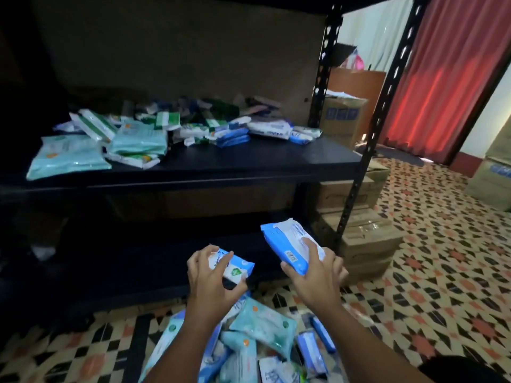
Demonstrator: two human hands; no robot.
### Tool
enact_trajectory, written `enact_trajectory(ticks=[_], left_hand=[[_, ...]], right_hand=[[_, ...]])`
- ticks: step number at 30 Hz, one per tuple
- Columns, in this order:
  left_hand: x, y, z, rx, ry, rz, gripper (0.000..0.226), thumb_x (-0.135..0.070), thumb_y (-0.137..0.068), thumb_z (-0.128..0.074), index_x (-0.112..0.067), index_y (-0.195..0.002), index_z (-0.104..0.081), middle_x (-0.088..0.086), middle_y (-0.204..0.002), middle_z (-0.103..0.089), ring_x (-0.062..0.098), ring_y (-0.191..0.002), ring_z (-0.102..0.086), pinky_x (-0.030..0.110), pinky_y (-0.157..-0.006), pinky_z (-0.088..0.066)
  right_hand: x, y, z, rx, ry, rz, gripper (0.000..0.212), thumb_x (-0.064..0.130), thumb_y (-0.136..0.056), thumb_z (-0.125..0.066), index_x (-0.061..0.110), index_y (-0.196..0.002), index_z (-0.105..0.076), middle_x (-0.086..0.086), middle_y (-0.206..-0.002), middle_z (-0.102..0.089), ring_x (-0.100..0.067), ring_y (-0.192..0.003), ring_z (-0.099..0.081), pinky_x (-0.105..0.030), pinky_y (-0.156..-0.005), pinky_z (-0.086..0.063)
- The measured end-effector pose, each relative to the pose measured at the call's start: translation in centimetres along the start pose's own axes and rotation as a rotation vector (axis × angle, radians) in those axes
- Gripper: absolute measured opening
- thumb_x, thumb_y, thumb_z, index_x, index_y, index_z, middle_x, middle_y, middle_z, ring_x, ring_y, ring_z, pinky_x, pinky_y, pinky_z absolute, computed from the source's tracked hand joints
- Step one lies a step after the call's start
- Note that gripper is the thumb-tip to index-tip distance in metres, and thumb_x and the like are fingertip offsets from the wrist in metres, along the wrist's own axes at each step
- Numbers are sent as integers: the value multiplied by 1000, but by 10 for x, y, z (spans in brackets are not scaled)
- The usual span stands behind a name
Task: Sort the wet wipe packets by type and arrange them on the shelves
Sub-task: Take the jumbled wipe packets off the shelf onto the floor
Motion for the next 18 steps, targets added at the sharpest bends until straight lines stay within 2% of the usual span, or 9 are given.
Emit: enact_trajectory(ticks=[2,6,9,12,14,16,18], left_hand=[[14,18,-10,22,-19,42,51,-48,-75,-72,-23,-119,-71,-1,-135,-42,26,-129,-33,37,-95,-44],[33,53,-30,79,-28,70,52,-56,-78,-61,-22,-117,-71,-1,-137,-41,26,-130,-32,34,-94,-42],[48,73,-43,107,-16,102,53,-59,-79,-57,-23,-115,-71,-1,-137,-40,27,-130,-34,42,-96,-48],[60,85,-58,213,-4,176,68,-75,-80,-51,-27,-125,-65,-1,-145,-29,23,-138,-24,49,-105,-44],[71,101,-76,415,-52,241,97,-96,-67,-40,-38,-145,-45,-3,-157,-8,26,-148,-4,55,-118,-25],[86,124,-92,621,-128,318,120,-107,-51,-27,-46,-155,-17,-5,-162,12,26,-151,17,58,-120,6],[93,139,-96,702,-153,374,122,-107,-48,-27,-48,-154,-14,-1,-165,8,26,-152,19,58,-116,18]], right_hand=[[-12,11,-19,46,45,-34,82,78,-80,-55,41,-149,-32,-7,-138,-40,-30,-123,-34,-46,-105,-26],[-36,34,-59,169,113,-67,81,82,-81,-49,42,-149,-32,-9,-139,-40,-32,-124,-33,-49,-107,-26],[-45,47,-79,243,149,-61,80,83,-81,-47,42,-148,-33,-8,-139,-41,-31,-127,-30,-49,-108,-25],[-50,56,-87,297,153,-52,84,85,-79,-46,43,-150,-30,-10,-139,-40,-32,-129,-29,-49,-109,-23],[-59,65,-100,433,91,-76,98,90,-73,-49,46,-154,-17,-16,-148,-33,-37,-136,-25,-51,-112,-19],[-72,78,-118,634,25,-122,119,100,-57,-49,51,-155,-1,-21,-160,-16,-40,-147,-13,-56,-116,-13],[-83,87,-127,722,1,-149,132,108,-40,-40,55,-153,3,-18,-165,-5,-41,-151,-3,-62,-118,-9]])
Point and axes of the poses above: each hand's wrist, its own y-axis away from the middle knuckle, its own z-axis out of the back of the hand, x = y × z, the point moved 9 cm from there along -y, towards the middle knuckle
